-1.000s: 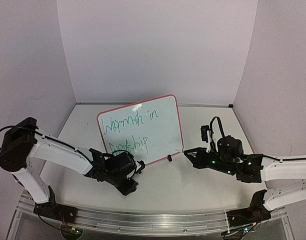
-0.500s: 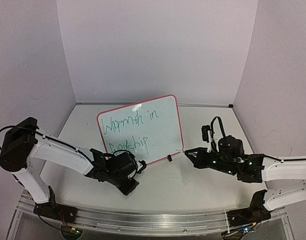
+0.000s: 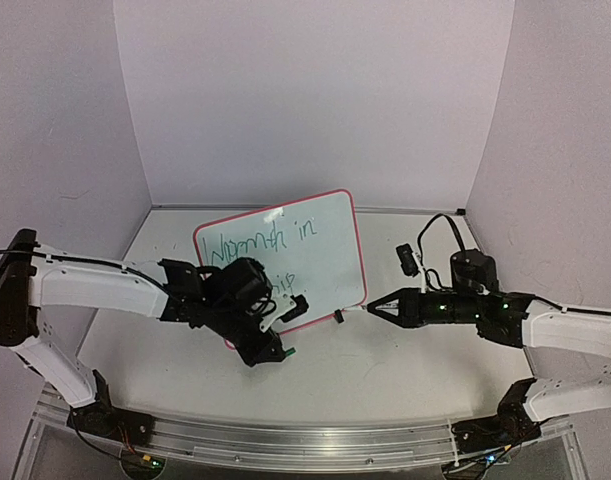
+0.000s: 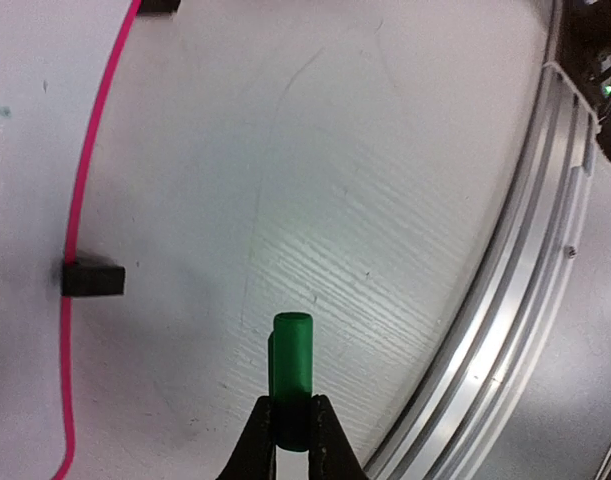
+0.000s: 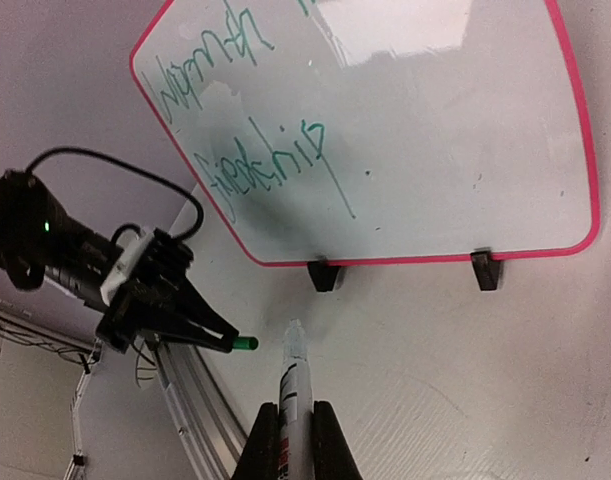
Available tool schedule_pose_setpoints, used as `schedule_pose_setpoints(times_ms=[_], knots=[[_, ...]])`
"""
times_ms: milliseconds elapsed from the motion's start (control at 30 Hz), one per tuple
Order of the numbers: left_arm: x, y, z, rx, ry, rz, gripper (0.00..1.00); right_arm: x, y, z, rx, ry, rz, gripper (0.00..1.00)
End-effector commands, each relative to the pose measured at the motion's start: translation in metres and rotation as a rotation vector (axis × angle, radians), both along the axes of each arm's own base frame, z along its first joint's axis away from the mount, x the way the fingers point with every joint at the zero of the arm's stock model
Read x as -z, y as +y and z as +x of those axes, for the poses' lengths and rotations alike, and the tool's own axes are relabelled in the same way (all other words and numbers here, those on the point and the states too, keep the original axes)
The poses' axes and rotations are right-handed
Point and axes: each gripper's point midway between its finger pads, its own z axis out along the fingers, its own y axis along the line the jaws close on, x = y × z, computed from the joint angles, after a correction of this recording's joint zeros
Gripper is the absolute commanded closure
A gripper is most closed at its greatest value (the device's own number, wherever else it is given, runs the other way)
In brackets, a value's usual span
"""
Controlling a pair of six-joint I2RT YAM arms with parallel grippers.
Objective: Write a sentence on the whiteboard
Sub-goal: Write with the pen cap at the center of the board, then insert the whiteboard marker without the cap into the pen cap.
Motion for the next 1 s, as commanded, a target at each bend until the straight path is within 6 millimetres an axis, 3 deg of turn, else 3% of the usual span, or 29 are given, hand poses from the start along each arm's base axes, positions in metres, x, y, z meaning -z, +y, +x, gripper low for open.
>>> schedule_pose_setpoints(times_ms=[0, 100, 233, 633, 967], knots=[[-0.071, -0.009, 0.001, 0.157, 0.006, -0.19, 1.0, -0.038, 0.024, -0.025, -0.25, -0.009, 0.117, 1.0], [-0.089, -0.012, -0.009, 0.264, 0.0, -0.271, 1.0, -0.048, 0.03, -0.032, -0.315, 0.014, 0.167, 1.0], [-0.093, -0.015, -0.017, 0.327, 0.002, -0.308, 1.0, -0.058, 0.036, -0.037, -0.365, 0.033, 0.227, 1.0], [-0.091, -0.018, -0.025, 0.368, 0.025, -0.354, 1.0, -0.047, 0.058, -0.044, -0.451, 0.113, 0.229, 1.0], [-0.088, -0.018, -0.024, 0.357, 0.023, -0.344, 1.0, -0.039, 0.065, -0.047, -0.473, 0.138, 0.222, 1.0]])
